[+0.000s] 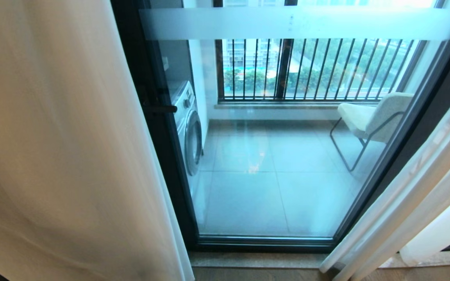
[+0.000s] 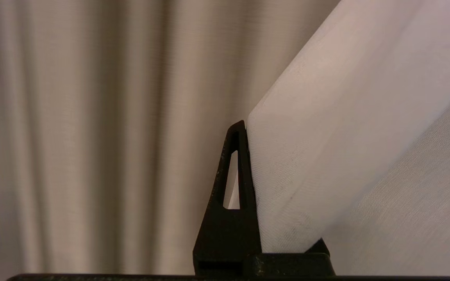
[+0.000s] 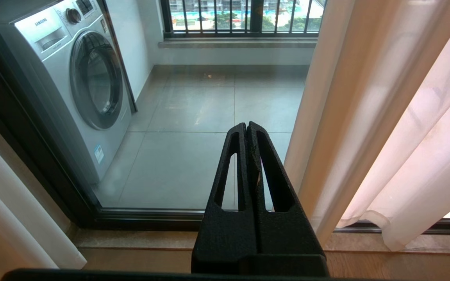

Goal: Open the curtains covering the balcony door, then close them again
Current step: Pull the inner curtains open on both sides

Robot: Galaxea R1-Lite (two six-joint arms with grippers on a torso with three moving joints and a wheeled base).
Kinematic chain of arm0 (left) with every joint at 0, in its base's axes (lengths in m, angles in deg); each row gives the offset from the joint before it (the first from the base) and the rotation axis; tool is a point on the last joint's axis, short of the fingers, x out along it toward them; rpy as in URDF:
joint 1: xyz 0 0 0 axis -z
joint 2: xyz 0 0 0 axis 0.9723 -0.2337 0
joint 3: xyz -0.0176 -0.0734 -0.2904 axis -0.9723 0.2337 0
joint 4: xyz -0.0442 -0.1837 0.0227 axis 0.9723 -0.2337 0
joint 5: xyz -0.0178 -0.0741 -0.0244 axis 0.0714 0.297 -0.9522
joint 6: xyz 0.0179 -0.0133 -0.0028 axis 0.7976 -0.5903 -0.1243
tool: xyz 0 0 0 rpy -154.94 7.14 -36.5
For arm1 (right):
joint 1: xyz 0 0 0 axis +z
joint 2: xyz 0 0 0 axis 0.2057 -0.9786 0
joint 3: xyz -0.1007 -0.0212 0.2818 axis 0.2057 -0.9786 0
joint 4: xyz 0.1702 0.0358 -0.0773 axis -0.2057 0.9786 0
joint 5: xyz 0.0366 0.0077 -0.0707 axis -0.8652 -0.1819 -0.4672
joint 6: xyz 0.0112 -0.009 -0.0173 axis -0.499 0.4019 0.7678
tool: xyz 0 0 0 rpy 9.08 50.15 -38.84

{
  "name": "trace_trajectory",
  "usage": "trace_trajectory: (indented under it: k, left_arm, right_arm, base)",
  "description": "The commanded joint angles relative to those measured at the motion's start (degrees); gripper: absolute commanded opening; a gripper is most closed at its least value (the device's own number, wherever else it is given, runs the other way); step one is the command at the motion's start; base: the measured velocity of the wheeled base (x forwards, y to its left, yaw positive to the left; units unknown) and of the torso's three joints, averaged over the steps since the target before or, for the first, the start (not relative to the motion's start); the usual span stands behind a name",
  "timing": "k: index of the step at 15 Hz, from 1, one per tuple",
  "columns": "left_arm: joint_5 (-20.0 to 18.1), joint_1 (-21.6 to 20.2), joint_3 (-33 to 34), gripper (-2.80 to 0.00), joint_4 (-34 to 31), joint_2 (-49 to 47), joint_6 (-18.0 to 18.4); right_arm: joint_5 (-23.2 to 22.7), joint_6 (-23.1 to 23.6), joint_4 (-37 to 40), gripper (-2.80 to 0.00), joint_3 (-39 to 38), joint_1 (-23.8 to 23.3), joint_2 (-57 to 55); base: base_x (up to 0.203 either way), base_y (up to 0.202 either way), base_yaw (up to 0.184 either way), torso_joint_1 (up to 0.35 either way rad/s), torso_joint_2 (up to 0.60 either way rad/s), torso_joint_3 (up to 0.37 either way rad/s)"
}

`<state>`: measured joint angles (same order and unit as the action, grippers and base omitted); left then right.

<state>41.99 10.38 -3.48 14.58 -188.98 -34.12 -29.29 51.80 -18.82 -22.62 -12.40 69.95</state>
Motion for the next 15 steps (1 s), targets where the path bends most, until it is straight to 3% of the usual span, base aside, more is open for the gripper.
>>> trace_trajectory:
  k: [1,9,15]
  left_arm:
    - [-0.9,-3.3,-5.9,-2.80,0.3,-7.2,-0.2]
    - [-2.8,-10.2,-20.2,-2.80,0.2,-21.3,-0.2]
    - [-2.9,-11.9,-24.9,-2.80,0.1,-26.2,-0.1]
  right_arm:
    - [0.0,0.0,0.0,-2.80,0.0,0.0,0.0]
    - [0.0,0.0,0.0,-2.80,0.0,0.0,0.0]
    - [0.0,0.0,0.0,-2.80,0.0,0.0,0.0]
  base:
    - [0.000,0.000,0.000,0.000,0.00,0.000]
    - [0.000,0.000,0.000,0.000,0.00,0.000]
    - [0.000,0.000,0.000,0.000,0.00,0.000]
